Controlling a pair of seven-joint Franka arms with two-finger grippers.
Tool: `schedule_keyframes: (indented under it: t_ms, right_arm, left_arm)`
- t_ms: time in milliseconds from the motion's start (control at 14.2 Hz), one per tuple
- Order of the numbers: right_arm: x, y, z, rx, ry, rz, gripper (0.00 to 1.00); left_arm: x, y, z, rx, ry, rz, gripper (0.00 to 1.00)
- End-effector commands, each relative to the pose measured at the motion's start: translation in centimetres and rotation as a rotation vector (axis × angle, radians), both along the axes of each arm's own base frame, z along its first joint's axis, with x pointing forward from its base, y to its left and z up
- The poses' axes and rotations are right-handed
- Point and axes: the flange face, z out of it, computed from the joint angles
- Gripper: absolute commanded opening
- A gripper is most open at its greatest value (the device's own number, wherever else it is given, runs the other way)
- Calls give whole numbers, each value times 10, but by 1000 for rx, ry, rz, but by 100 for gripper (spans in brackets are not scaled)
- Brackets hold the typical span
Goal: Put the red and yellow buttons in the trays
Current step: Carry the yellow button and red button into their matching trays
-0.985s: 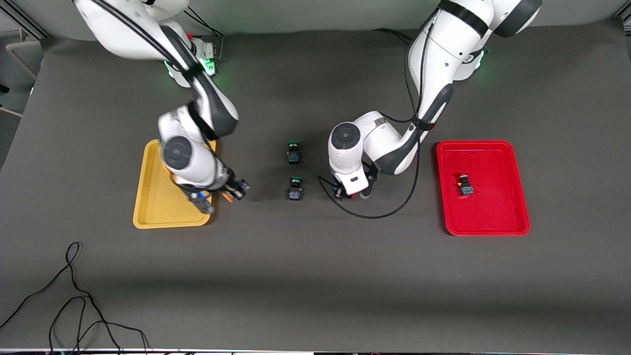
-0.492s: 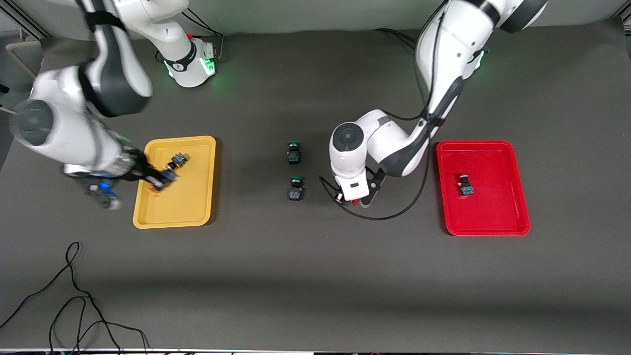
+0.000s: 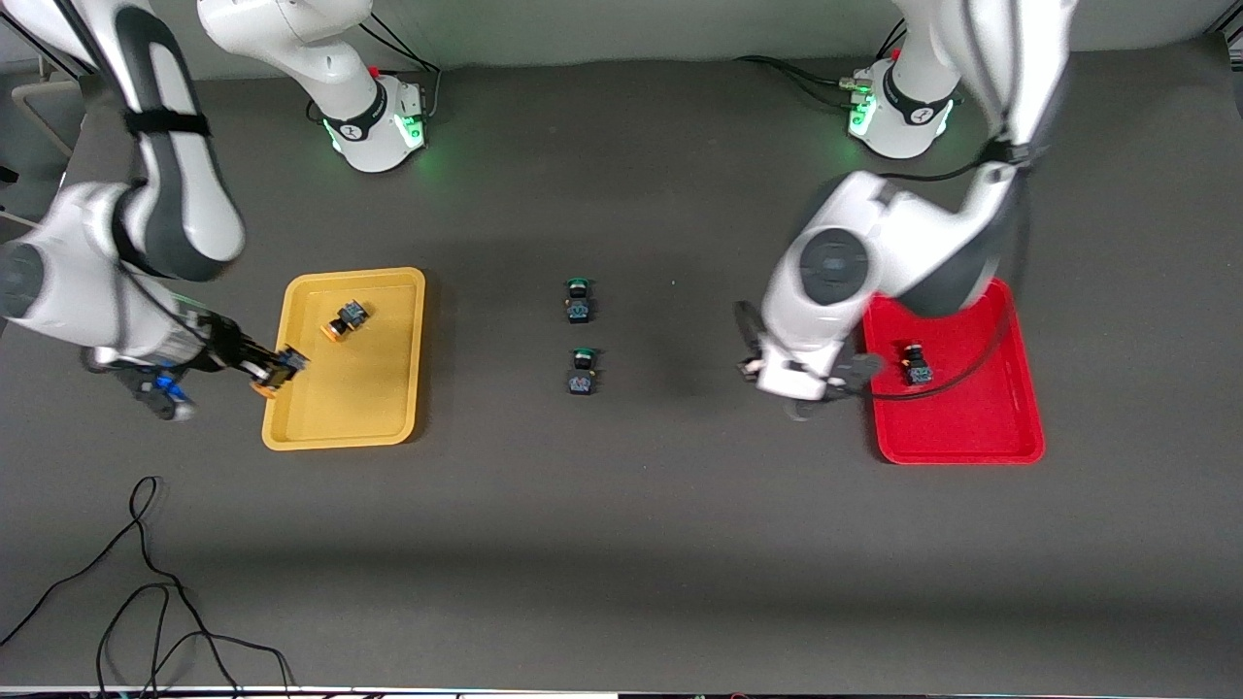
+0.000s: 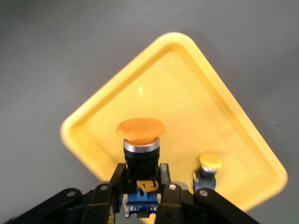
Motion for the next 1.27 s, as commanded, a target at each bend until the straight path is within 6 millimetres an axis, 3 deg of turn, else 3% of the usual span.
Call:
schedule_keyframes:
  t_ms: [0, 141, 352, 492, 774, 844, 915, 985, 1055, 1196]
  right_arm:
    - [-2, 6, -51, 19, 16, -10, 3]
    - [-2, 6, -77, 41, 23, -4, 5]
    - [-1, 6, -90, 50, 29, 3, 12]
    - [-1, 6, -99, 37, 22, 4, 14]
    - [-1, 14, -119, 54, 28, -30, 22]
    - [-1, 22, -124, 61, 28, -30, 27]
    - [-1, 26, -128, 59, 27, -32, 34]
    - [-1, 27, -130, 57, 28, -34, 62]
    - [0, 27, -128, 59, 26, -32, 99]
    - [2, 29, -110, 77, 11, -29, 100]
  left_arm:
    - [-24, 92, -3, 5, 56, -164, 10]
    - [-20, 167, -16, -9, 86, -209, 10]
    - [-22, 253, -52, -54, 69, -296, 12]
    - [-36, 287, -95, -74, 7, -335, 12]
    - [-37, 320, -150, -78, -16, -388, 16]
    - [-36, 322, -157, -81, -17, -391, 27]
    - [-34, 323, -157, -77, -18, -404, 80]
    - [-32, 324, -152, -73, -17, -405, 100]
    - [-29, 325, -144, -65, -12, -405, 100]
    - [-20, 328, -119, -47, 16, -402, 100]
